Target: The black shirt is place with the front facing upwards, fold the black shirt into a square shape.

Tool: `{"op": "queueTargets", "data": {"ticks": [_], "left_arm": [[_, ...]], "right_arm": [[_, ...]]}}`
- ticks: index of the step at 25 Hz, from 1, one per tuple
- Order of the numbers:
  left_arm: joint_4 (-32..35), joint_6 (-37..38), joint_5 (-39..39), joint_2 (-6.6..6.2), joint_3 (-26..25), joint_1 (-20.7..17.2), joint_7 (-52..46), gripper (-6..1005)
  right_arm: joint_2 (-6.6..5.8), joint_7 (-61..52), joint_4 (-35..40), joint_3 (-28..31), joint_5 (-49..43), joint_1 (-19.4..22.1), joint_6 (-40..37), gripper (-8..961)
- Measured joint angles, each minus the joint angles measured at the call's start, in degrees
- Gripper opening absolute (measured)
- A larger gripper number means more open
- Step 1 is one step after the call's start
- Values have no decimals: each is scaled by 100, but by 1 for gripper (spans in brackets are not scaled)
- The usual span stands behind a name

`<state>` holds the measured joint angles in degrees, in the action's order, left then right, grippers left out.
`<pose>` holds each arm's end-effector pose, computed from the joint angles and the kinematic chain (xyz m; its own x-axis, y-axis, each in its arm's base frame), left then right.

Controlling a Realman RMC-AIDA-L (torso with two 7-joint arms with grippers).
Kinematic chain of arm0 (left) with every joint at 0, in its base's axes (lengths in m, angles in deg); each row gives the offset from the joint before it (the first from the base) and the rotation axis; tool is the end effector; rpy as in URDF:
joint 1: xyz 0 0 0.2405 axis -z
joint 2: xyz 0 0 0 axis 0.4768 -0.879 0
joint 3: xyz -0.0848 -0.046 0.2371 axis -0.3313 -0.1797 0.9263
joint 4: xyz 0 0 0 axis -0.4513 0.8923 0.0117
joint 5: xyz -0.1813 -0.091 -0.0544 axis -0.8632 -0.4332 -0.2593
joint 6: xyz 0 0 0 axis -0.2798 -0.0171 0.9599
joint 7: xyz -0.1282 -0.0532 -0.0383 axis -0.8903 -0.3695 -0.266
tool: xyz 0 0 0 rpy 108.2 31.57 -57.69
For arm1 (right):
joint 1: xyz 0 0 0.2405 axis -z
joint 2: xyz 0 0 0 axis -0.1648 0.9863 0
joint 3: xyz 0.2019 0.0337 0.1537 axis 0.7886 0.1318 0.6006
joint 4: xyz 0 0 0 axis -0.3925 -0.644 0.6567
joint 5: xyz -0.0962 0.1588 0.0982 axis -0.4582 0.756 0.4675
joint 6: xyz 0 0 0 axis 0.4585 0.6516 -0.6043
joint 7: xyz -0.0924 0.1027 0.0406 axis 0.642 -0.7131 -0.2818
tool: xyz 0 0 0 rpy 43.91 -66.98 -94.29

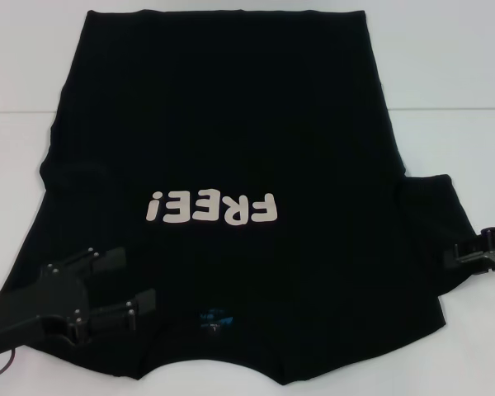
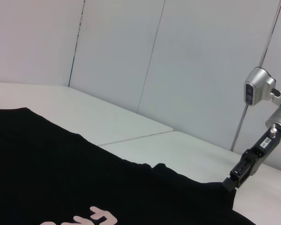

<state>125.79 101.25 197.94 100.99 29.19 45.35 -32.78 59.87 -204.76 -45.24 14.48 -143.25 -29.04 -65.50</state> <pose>-0.3147 0.2571 0.0157 0.7085 0.3223 0.6278 0.5642 -0.7932 -0.2294 0.3027 0.3752 0.0487 0.1441 -0.9567 -0.2531 -0.9606 -0.0738 -0.2678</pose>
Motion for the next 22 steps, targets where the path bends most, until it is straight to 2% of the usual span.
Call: {"op": "queueTargets", "data": {"ticks": [13,16,22], "left_arm": [[0,46,0,0,-18,-26,0,907],[0,47,-10,0,-18,-26,0,907],[0,47,-43,0,-18,-37,0,908]], "right_arm": [[-42,-160,2,-282,-15,3,11,403],[-44,-161,12,-285,-16,-2,10,157],[-93,-102,41,-293,-18,-10,3,87]]}}
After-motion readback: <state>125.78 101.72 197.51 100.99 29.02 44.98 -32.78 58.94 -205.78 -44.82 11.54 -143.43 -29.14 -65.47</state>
